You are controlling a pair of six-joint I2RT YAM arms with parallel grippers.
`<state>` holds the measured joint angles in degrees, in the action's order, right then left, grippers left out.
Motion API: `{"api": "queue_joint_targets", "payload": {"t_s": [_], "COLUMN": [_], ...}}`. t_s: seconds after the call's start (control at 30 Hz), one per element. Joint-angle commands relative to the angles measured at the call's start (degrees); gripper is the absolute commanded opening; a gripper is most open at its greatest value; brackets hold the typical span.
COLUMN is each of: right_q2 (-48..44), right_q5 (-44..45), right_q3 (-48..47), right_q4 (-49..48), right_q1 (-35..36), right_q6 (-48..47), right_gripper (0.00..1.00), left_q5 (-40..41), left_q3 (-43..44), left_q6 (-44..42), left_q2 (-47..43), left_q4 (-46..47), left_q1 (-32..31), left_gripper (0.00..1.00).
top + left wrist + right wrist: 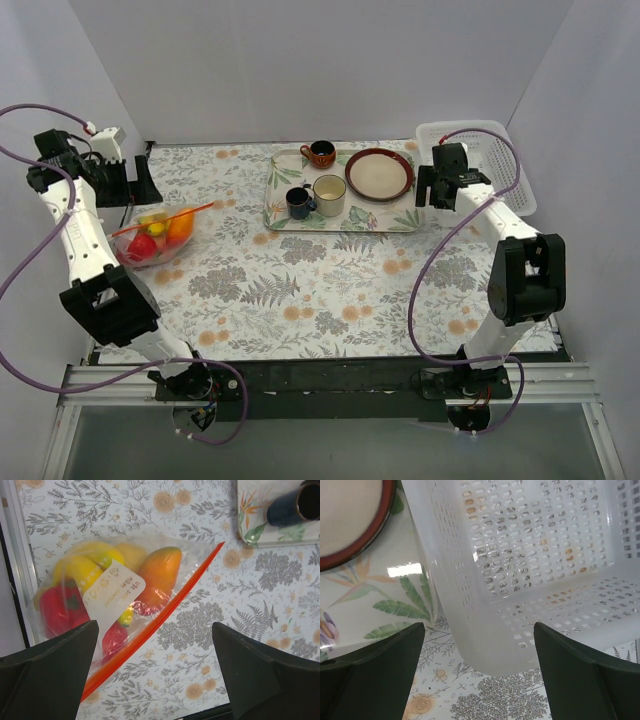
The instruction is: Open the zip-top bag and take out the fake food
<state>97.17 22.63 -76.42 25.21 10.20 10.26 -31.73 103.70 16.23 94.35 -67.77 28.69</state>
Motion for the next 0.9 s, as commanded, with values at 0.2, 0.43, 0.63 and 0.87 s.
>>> {"api": "queue_joint_targets", "payload": {"t_s": [0.2,0.43,0.63,0.87], "right_q2": [0.0,-9.8,-21.4,-36.2], "right_q5": [1.6,1.1,1.4,-1.2], "right_q3": [8.9,18.8,30.7,40.3], "right_q4": [-4.6,-3.1,-0.2,3.6], "right_q1": [0.0,0.1,1.8,9.4], "right_q6": [2.0,7.4,15.3,25.0], "right_gripper": [0.92,0.3,0.18,0.16], "left_q5": [-6.9,-6.7,-6.7,-7.5], "left_q3": [-4.1,-8.1,-11.2,-14.9], "left_q6": [-20.4,-19.6,-19.3,-19.6], "left_q2": [-10.5,-10.6,-11.9,-14.5], "left_q4": [-9.0,-4.7,-1.3,1.9], "left_q1": [1.4,1.5,1.5,1.5], "left_gripper": [0.98,0.98,0.98,0.98]}}
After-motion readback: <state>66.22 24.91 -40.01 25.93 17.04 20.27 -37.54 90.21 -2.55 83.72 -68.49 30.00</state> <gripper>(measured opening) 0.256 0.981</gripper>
